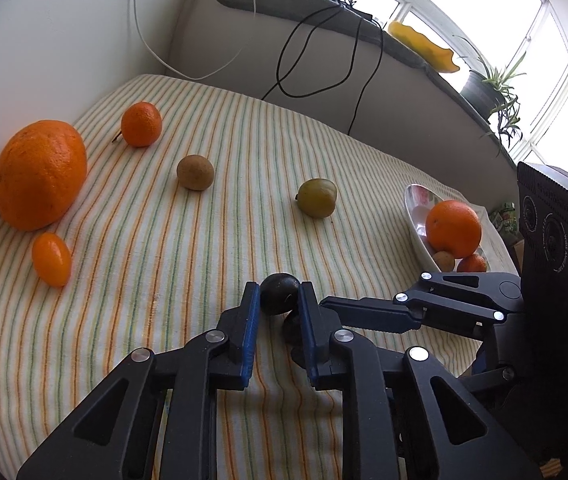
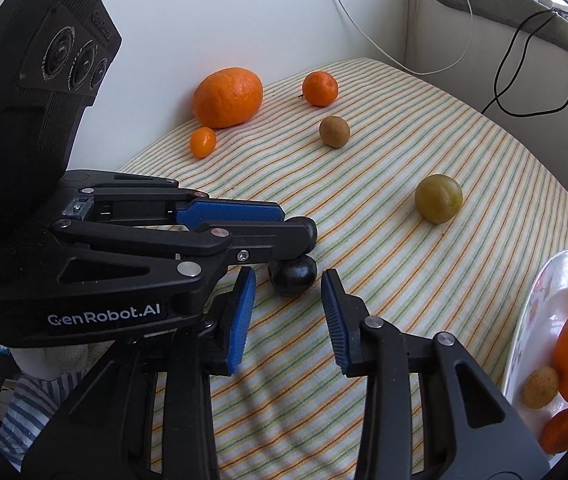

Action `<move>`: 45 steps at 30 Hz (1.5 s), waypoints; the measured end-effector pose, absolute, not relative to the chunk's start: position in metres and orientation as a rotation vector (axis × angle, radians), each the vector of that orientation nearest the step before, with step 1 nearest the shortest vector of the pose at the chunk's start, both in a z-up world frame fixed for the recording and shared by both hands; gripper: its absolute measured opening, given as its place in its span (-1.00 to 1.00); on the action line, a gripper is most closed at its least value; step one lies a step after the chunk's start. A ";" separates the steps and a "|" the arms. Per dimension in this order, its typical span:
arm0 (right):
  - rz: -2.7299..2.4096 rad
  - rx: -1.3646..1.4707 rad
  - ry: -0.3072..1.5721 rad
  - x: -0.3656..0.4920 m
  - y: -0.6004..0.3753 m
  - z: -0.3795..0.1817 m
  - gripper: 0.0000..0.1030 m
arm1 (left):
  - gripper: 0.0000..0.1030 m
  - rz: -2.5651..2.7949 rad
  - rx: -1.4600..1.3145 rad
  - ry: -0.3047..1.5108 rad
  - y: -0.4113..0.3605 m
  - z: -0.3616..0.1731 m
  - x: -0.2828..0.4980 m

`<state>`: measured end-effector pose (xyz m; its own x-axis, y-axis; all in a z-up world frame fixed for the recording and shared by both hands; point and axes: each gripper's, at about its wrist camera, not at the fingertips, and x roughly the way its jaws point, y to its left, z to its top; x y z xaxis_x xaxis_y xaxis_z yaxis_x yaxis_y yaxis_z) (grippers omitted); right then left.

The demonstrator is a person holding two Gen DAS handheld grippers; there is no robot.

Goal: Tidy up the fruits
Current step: 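Close the left tool on one dark plum while the right tool grips the other plum, then carry the dark plums over the plate with both tools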

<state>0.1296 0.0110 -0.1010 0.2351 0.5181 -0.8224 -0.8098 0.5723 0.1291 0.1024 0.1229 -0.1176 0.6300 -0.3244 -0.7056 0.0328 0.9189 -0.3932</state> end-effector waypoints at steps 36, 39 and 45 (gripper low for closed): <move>0.864 -0.330 0.977 0.130 -0.030 -0.096 -0.52 | -0.54 -0.162 -0.210 0.885 0.099 -0.122 0.091; 0.857 -0.324 0.973 0.131 -0.034 -0.091 -0.52 | -0.54 -0.156 -0.214 0.877 0.099 -0.121 0.091; 0.847 -0.280 0.955 0.132 -0.048 -0.079 -0.52 | -0.55 -0.154 -0.224 0.861 0.095 -0.115 0.089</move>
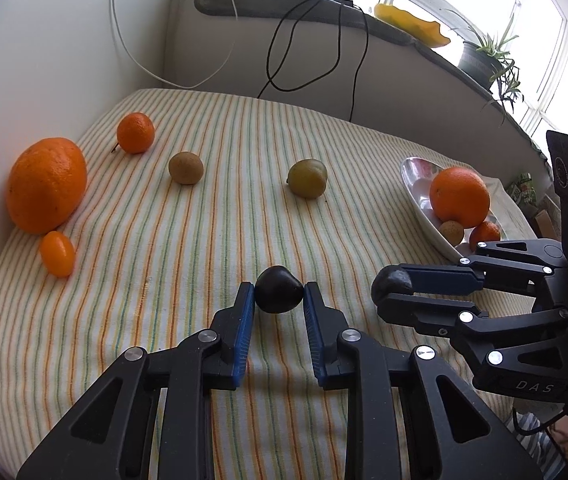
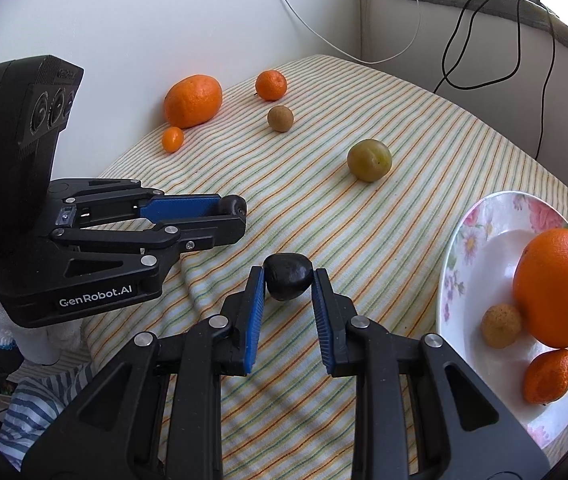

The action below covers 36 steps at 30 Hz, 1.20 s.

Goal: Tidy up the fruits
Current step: 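Carry the dark plums over the plate with both tools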

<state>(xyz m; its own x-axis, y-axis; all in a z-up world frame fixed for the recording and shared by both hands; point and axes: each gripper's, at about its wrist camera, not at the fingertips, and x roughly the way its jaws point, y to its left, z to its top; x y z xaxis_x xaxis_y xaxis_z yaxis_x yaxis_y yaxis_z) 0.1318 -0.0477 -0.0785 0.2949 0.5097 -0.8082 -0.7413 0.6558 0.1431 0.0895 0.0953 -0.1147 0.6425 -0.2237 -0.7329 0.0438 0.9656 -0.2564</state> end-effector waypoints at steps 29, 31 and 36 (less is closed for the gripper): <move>0.631 -0.142 0.861 0.127 -0.174 -0.039 -0.52 | -0.55 -0.325 -0.196 0.792 0.006 -0.077 0.127; 0.625 -0.146 0.857 0.126 -0.176 -0.039 -0.52 | -0.55 -0.331 -0.190 0.790 0.002 -0.076 0.130; 0.615 -0.144 0.853 0.125 -0.183 -0.039 -0.52 | -0.55 -0.338 -0.181 0.788 -0.010 -0.073 0.141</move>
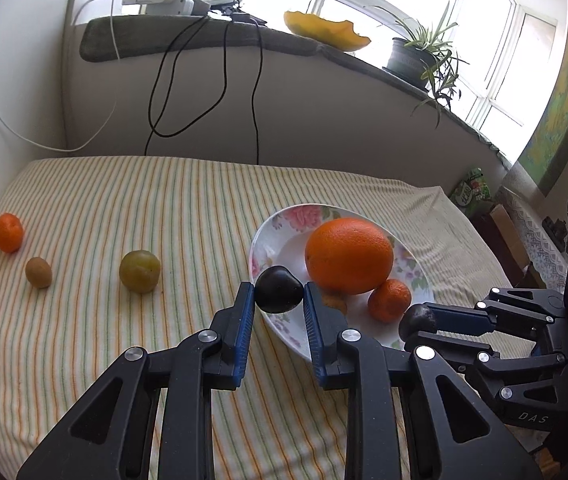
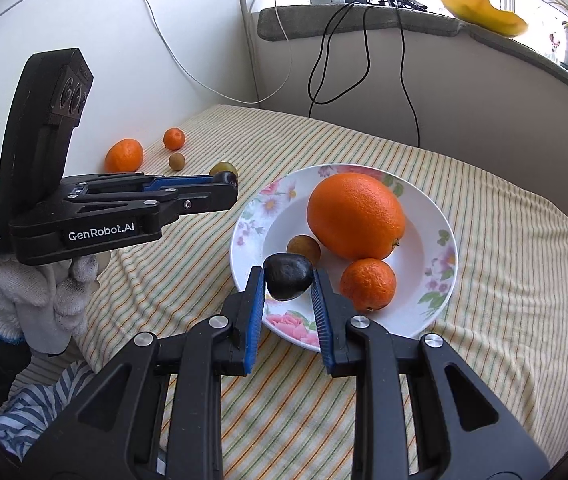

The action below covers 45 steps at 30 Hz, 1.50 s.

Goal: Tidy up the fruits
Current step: 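Carry the dark plums over the plate with both tools, then lower the plums onto the plate and open both tools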

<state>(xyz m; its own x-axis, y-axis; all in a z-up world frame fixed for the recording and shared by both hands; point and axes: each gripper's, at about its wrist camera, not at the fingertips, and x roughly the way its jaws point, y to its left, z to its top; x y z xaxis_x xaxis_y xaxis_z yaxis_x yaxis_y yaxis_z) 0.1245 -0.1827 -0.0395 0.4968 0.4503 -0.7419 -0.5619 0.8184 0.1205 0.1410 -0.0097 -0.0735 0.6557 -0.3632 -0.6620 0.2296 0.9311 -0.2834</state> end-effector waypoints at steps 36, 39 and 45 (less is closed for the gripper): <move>0.594 -0.154 0.798 0.118 -0.185 -0.037 0.36 | -0.07 -0.334 -0.127 0.788 -0.028 -0.070 0.152; 0.593 -0.159 0.791 0.117 -0.186 -0.034 0.44 | -0.04 -0.331 -0.132 0.785 -0.026 -0.069 0.151; 0.593 -0.155 0.792 0.117 -0.186 -0.032 0.50 | 0.10 -0.317 -0.130 0.778 -0.024 -0.067 0.146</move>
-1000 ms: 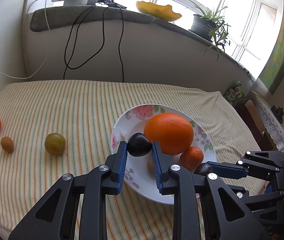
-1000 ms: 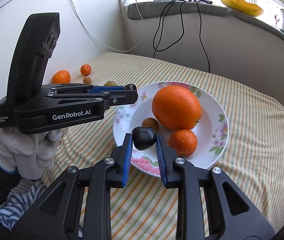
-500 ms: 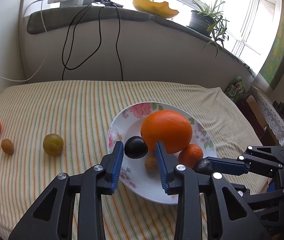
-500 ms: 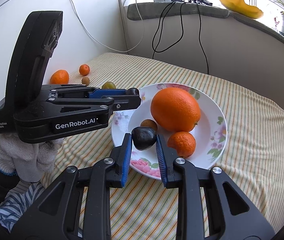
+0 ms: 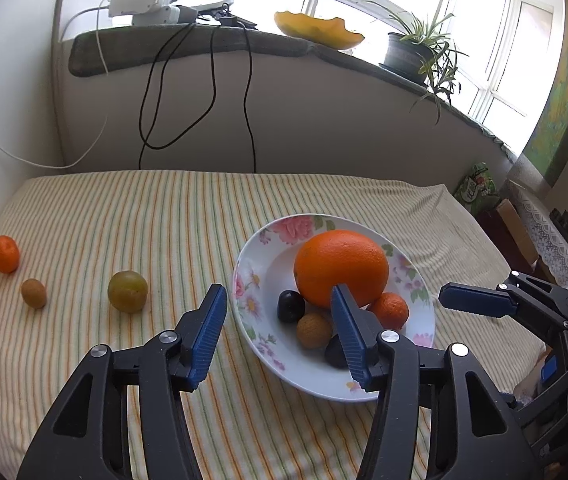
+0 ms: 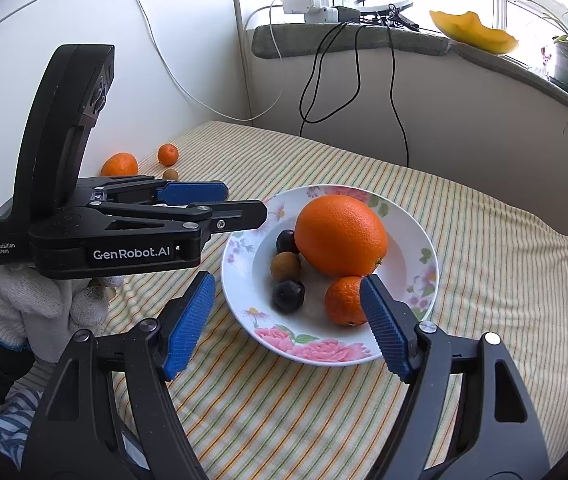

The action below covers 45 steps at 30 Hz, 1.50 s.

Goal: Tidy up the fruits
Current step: 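Lower the plums onto the plate and open both tools, then move the right tool to the large orange beside the wall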

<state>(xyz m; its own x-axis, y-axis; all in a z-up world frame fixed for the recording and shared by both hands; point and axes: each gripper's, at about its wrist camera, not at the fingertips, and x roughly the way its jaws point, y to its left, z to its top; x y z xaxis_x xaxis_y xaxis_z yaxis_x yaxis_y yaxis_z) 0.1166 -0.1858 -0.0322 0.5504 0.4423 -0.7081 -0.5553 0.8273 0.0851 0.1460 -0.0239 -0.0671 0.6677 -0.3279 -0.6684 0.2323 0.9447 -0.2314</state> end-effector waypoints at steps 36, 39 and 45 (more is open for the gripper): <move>0.743 -0.158 0.783 0.138 -0.113 -0.005 0.50 | 0.24 0.038 -0.200 0.705 0.110 -0.062 0.056; 0.795 -0.143 0.798 0.147 -0.095 -0.003 0.50 | 0.24 0.105 -0.212 0.684 0.124 -0.063 0.046; 0.933 -0.082 0.874 0.171 -0.050 -0.006 0.50 | 0.24 0.211 -0.257 0.642 0.150 -0.071 0.032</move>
<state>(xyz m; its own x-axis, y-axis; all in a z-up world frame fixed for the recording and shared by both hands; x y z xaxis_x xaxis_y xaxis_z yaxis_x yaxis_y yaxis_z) 0.1710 -0.0499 -0.0057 0.2886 0.6665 -0.6874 -0.7292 0.6182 0.2932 0.0323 0.1499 -0.0709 0.7816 0.1142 -0.6133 -0.2720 0.9471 -0.1702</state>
